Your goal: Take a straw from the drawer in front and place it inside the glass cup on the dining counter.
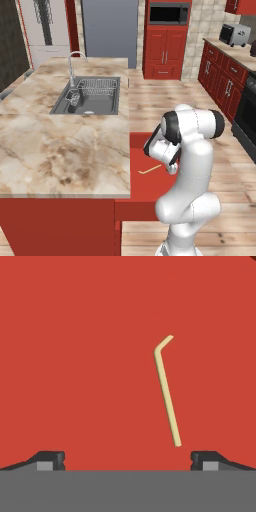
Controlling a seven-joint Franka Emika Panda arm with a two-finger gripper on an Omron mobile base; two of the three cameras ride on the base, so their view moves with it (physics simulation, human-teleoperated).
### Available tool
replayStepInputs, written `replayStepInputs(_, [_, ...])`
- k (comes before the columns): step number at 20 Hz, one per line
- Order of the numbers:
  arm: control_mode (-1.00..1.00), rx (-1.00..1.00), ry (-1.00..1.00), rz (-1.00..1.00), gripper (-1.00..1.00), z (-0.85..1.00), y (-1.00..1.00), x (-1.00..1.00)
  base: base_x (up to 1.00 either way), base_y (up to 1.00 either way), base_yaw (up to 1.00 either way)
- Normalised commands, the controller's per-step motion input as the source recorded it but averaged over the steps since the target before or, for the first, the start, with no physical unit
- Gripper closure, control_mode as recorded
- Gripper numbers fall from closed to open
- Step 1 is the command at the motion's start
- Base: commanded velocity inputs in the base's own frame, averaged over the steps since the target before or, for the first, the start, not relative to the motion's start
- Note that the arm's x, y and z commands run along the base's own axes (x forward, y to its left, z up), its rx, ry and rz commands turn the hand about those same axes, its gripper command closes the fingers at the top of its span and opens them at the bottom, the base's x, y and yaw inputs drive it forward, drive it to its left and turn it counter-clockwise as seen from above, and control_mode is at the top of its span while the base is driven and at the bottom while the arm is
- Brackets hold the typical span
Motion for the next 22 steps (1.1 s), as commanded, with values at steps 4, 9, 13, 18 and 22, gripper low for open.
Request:
replayStepInputs(4, [-1.00, -0.02, -0.01, 0.00, -1.00, -0.09, -0.10, 0.03, 0.00, 0.00, 0.00])
replayStepInputs(9, [-1.00, -0.04, -0.03, 0.00, -1.00, -0.07, -0.16, 0.00, 0.00, 0.00, 0.00])
replayStepInputs(13, [-1.00, -0.04, -0.03, 0.00, -1.00, -0.01, -0.17, 0.01, 0.00, 0.00, 0.00])
replayStepInputs(18, [-1.00, -0.04, -0.01, 0.00, -1.00, 0.00, -0.15, 0.02, 0.00, 0.00, 0.00])
replayStepInputs(22, [-1.00, -0.04, -0.02, 0.00, -1.00, 0.00, -0.13, 0.00, 0.00, 0.00, 0.00])
